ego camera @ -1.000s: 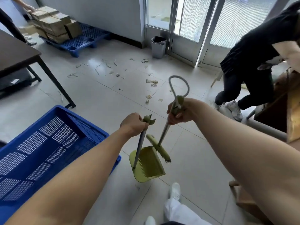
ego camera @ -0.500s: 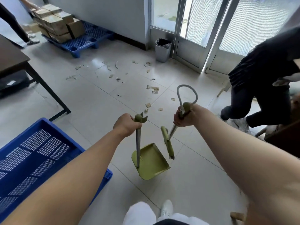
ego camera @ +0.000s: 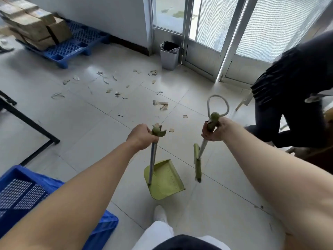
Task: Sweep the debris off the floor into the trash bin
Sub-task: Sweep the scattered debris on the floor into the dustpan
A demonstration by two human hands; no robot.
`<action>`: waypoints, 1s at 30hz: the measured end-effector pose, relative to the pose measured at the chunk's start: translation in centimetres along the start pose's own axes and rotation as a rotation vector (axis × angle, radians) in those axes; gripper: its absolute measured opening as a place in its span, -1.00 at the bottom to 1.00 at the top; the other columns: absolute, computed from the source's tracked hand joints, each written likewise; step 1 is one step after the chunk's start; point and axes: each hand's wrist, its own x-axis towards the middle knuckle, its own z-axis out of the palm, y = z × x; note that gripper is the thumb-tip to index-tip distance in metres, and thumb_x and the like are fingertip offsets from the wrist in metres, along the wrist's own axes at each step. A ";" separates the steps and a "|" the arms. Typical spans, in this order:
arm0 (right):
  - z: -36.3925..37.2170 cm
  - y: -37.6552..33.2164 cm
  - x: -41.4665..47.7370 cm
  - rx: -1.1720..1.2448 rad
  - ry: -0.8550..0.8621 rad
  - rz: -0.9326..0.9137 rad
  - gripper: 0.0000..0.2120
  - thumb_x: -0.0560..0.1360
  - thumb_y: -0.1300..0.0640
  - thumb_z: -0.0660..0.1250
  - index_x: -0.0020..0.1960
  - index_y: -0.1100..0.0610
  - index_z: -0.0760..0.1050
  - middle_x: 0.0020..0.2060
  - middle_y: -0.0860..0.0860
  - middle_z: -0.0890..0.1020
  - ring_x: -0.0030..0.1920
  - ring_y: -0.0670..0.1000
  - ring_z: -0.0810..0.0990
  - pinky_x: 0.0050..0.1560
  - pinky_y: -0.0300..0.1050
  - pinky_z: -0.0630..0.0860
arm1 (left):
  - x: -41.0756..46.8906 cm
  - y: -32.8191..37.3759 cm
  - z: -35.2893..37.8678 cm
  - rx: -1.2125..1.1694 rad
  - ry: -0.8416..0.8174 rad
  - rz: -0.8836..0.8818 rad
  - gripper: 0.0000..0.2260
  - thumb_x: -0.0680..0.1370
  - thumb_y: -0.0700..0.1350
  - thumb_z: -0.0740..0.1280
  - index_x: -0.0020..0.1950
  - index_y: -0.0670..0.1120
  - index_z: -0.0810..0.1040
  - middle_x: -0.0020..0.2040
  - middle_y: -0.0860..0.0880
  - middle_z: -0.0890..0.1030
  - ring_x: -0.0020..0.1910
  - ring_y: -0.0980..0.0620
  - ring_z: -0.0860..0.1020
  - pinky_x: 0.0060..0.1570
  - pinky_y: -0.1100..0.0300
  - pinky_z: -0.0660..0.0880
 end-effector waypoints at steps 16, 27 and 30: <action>8.5 -11.8 11.8 0.131 0.019 0.039 -0.85 0.49 0.27 0.18 -0.25 0.24 0.33 -0.28 0.12 0.42 -0.42 0.02 0.39 -0.67 -0.29 0.39 | 17.2 5.3 -3.9 0.027 -0.014 -0.038 -0.74 0.41 -0.09 0.50 -0.22 -0.11 0.41 -0.25 -0.04 0.48 -0.24 -0.04 0.46 -0.21 0.08 0.40; 14.5 -17.7 19.6 -0.113 0.049 0.012 -0.83 0.51 0.34 0.16 -0.26 0.28 0.35 0.02 0.22 0.41 -0.41 0.00 0.37 -0.68 -0.31 0.40 | 26.1 6.8 -5.7 0.008 0.044 -0.127 -0.75 0.42 -0.09 0.50 -0.18 -0.12 0.43 -0.22 -0.03 0.47 -0.20 -0.05 0.45 -0.21 0.12 0.36; 15.8 -17.9 21.9 -0.208 0.028 -0.030 -0.79 0.58 0.33 0.11 -0.23 0.24 0.34 -0.02 0.19 0.44 -0.35 0.01 0.42 -0.66 -0.31 0.43 | 28.0 6.5 -6.6 -0.001 0.055 -0.144 -0.74 0.44 -0.09 0.48 -0.23 -0.08 0.39 -0.26 0.00 0.45 -0.24 -0.01 0.44 -0.30 0.15 0.31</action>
